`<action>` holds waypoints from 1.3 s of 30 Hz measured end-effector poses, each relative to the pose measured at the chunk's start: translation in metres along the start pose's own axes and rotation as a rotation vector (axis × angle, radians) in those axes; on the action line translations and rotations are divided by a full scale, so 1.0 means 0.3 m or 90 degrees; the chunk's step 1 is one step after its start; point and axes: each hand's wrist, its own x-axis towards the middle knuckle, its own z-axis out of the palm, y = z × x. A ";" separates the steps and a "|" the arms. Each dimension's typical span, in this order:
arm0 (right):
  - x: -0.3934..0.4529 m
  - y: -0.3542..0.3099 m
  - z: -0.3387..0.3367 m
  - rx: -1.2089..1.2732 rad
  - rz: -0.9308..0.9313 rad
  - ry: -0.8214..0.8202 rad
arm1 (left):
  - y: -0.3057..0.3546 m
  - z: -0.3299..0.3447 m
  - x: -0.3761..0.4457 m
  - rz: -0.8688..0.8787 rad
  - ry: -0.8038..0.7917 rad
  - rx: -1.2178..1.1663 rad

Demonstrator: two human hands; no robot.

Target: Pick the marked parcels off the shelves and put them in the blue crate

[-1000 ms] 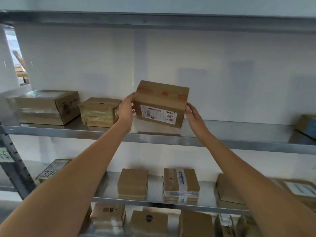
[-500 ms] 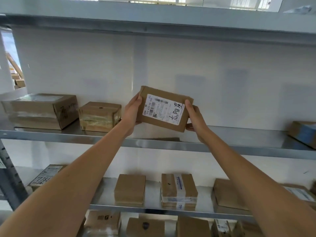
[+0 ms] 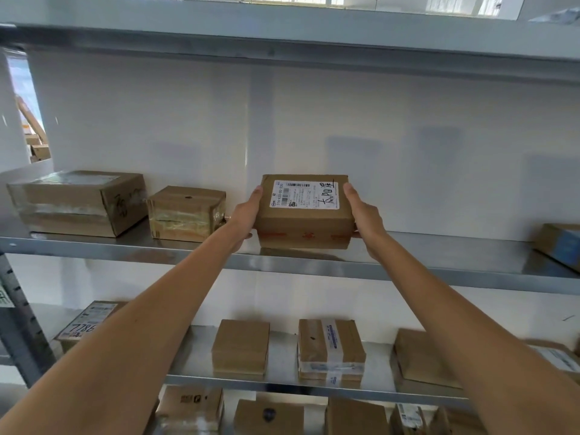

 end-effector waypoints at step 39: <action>-0.177 -0.032 0.817 -0.138 -0.144 -0.118 | -0.206 -0.613 0.040 0.118 0.246 0.029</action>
